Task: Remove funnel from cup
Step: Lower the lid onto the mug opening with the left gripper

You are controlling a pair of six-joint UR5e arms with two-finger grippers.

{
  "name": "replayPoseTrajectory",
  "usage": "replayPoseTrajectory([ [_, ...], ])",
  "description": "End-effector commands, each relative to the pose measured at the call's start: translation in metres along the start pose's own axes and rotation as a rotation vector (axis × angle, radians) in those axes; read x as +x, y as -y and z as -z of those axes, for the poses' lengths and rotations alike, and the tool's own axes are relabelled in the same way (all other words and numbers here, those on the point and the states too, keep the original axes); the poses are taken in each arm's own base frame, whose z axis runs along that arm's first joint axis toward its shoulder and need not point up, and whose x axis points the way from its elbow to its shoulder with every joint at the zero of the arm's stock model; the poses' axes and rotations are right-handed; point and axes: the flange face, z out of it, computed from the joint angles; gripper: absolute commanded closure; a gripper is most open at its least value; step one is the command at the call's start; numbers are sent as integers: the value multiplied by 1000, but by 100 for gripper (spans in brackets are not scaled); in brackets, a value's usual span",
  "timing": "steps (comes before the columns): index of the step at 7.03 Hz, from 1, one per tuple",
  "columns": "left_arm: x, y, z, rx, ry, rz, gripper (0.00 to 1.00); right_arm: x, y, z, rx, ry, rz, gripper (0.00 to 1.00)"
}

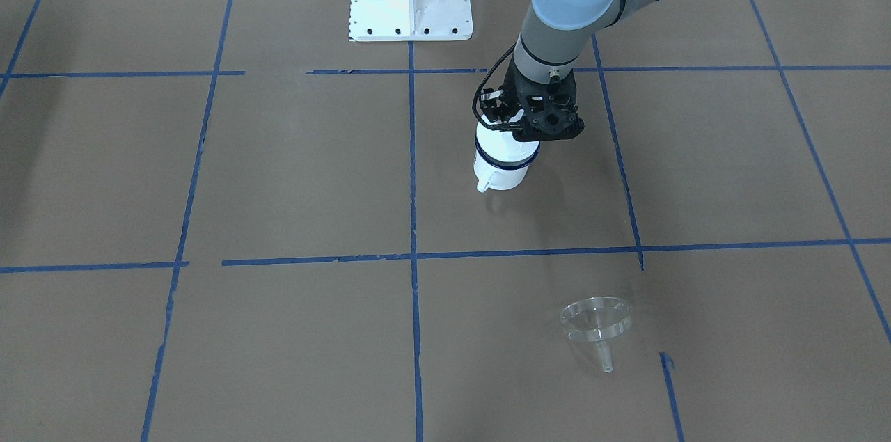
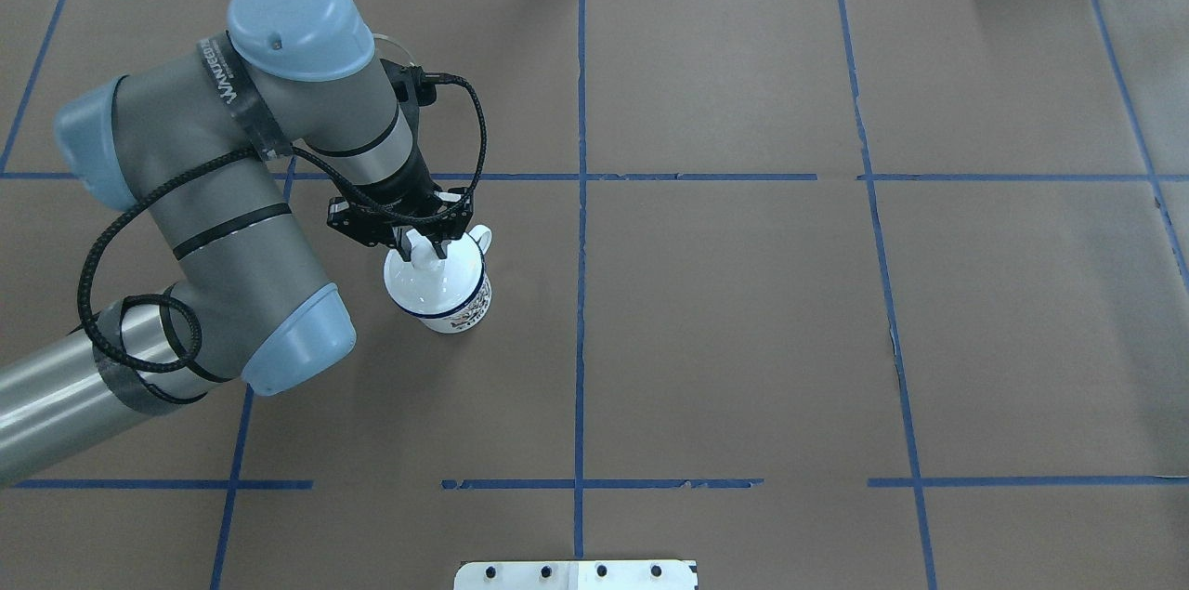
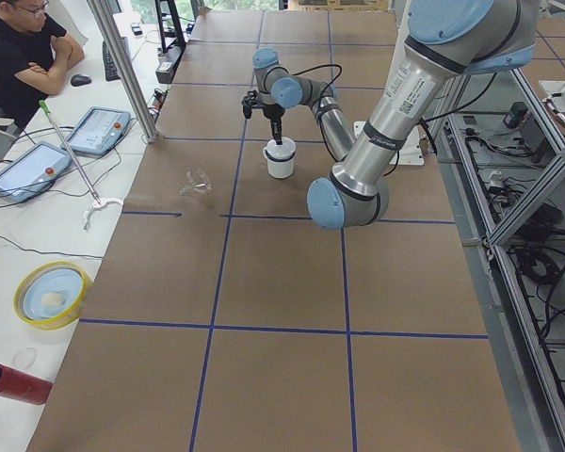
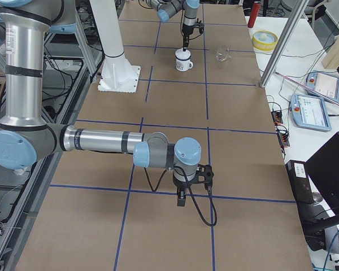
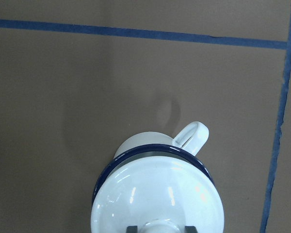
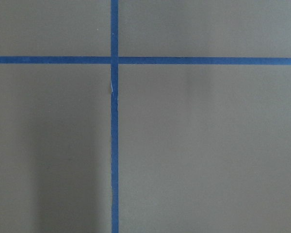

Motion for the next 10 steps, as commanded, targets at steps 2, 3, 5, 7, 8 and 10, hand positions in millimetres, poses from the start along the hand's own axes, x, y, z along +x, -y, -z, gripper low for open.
replayPoseTrajectory([
  [2, 0, -1, -2, -3, 2, -3, 100, 0, 0, 0, 0, 0, 0, 0],
  [3, -2, 0, -3, -3, 4, 0, 100, 0, 0, 0, -1, 0, -1, 0],
  [5, -2, -1, -4, -5, 5, -2, 100, 0, 0, 0, 0, 0, 0, 0],
  [7, -2, 0, -4, -5, 5, -2, 100, 0, 0, 0, -1, 0, -1, 0],
  [8, -1, -1, -3, -4, 3, -3, 100, 0, 0, 0, 0, 0, 0, 0],
  [10, -1, -1, -5, -6, 5, -1, 85, 0, 0, 0, 0, 0, 0, 0],
])
